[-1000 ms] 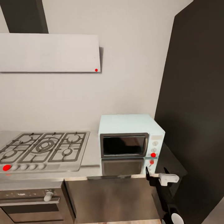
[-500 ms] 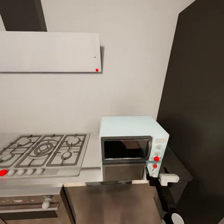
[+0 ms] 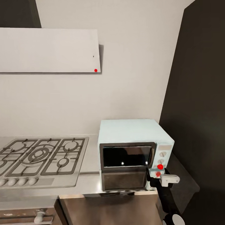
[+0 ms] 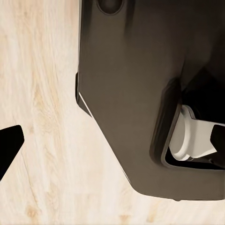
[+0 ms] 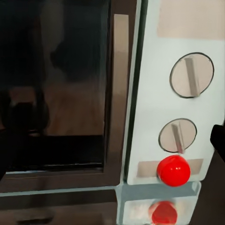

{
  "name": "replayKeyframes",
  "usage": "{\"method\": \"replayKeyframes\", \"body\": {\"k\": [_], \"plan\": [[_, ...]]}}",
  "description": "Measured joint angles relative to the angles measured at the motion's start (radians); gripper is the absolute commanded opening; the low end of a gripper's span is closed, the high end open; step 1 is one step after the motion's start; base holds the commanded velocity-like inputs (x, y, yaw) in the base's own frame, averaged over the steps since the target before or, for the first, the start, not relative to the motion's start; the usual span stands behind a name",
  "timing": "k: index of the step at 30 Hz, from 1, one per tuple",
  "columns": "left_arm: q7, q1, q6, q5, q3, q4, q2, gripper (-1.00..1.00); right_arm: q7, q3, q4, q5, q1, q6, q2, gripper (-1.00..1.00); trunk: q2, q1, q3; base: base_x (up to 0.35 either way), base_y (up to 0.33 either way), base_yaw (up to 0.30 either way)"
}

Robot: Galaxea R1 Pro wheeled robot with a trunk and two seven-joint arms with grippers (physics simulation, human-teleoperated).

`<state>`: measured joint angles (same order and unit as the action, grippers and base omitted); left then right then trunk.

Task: In the kitchen, take the popcorn bag from the countertop, put it into the microwave, and heat it until the popcorn is cooked so the cooked popcorn ends up inside the bag.

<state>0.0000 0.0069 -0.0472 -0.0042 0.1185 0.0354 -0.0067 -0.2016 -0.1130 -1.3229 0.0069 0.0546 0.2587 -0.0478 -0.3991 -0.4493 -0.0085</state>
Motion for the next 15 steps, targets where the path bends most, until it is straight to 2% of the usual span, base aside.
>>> {"method": "replayKeyframes", "body": {"k": [15], "plan": [[0.0, 0.0, 0.001, 0.0, 0.001, 0.0, 0.001, 1.0, 0.001, 0.0, 0.001, 0.0, 0.0, 0.0, 0.0, 1.0, 0.0, 0.0, 0.0, 0.041, -0.033, 0.0]]}}
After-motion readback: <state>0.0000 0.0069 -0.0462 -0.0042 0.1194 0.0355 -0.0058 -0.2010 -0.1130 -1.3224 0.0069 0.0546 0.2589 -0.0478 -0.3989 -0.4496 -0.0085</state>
